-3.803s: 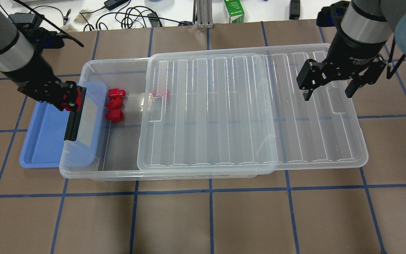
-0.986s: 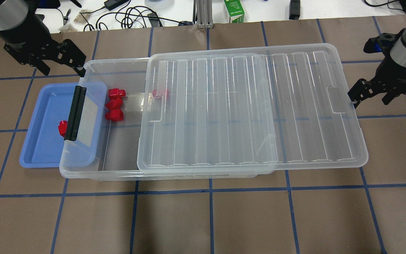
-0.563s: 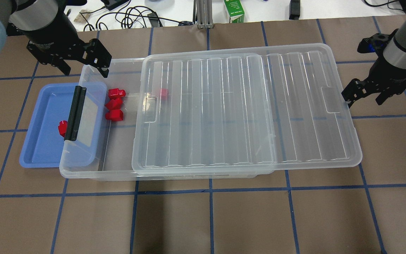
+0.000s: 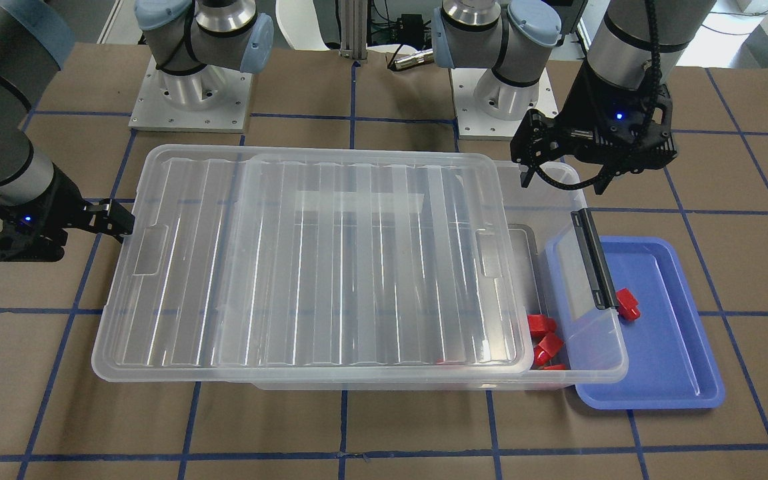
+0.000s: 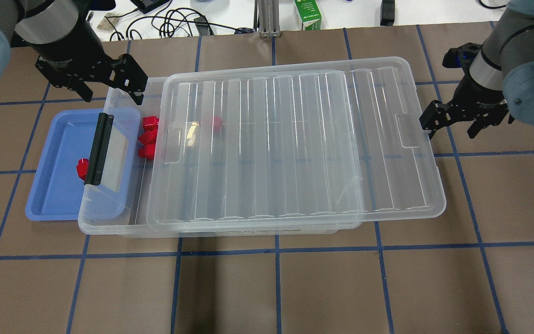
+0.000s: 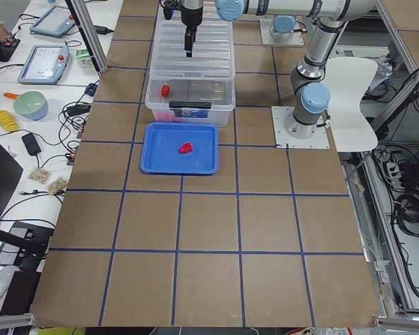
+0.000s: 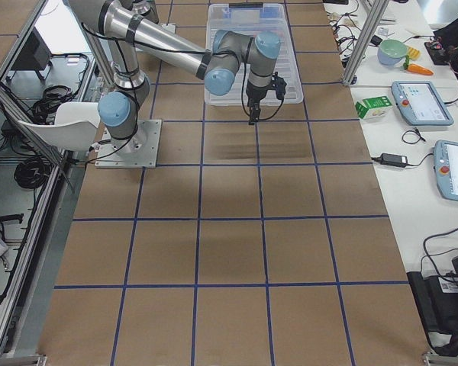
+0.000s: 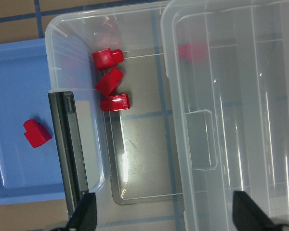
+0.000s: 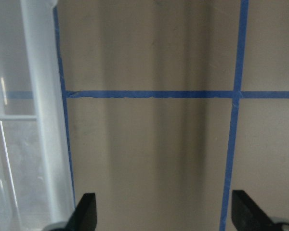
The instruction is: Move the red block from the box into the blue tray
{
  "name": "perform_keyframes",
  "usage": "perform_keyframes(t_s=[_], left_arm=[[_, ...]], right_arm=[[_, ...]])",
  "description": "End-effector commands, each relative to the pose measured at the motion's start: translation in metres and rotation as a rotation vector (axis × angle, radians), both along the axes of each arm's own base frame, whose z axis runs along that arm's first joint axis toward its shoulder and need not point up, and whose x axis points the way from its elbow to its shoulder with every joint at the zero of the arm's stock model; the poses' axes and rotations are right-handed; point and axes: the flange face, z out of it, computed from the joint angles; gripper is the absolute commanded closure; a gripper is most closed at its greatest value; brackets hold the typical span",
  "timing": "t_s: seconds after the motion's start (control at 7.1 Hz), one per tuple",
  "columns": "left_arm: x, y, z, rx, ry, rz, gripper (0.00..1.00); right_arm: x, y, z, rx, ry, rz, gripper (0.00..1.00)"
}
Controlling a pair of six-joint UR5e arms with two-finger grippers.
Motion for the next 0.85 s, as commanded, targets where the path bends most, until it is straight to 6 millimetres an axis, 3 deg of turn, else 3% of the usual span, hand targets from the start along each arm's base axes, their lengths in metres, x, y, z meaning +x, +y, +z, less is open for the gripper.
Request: perform_keyframes(t_s=[0.0, 0.7], left_arm=[[0.002, 0.004, 0.004, 0.050, 0.008, 0.069, 0.00], [0.002, 0.003, 0.005, 0.025, 0.007, 0.075, 0.00]], right_arm=[[0.037, 0.002, -0.001, 0.002, 0.009, -0.045, 0.00], [0.094, 0.003, -0.011, 0.009, 0.021, -0.079, 0.00]])
